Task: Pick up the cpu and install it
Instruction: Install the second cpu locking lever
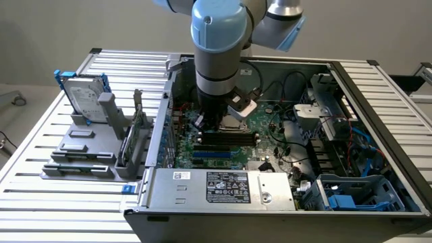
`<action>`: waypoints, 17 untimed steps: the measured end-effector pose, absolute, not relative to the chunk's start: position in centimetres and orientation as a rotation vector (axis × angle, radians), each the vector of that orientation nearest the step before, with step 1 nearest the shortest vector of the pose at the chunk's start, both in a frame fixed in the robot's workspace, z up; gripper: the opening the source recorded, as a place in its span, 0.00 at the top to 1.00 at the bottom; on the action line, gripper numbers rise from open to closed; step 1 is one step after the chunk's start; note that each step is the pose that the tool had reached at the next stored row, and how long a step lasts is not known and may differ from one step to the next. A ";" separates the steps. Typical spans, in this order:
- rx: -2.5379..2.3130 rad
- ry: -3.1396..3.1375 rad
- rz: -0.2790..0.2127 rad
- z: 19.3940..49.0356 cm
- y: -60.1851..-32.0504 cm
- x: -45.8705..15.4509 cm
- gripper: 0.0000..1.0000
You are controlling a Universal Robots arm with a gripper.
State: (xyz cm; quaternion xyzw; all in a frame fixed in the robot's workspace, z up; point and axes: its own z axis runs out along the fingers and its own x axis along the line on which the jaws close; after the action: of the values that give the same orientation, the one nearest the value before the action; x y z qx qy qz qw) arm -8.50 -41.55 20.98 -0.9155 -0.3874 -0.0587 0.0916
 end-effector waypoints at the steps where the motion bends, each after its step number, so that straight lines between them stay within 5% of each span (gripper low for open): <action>1: -2.718 -1.149 -0.176 20.9 -41.6 -8.5 0.89; 17: -2.696 -1.127 -0.193 19.7 -41.3 -8.5 0.89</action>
State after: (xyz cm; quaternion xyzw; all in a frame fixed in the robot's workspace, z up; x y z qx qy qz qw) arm -8.52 -41.33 19.70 -0.9154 -0.3827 -0.0655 0.1066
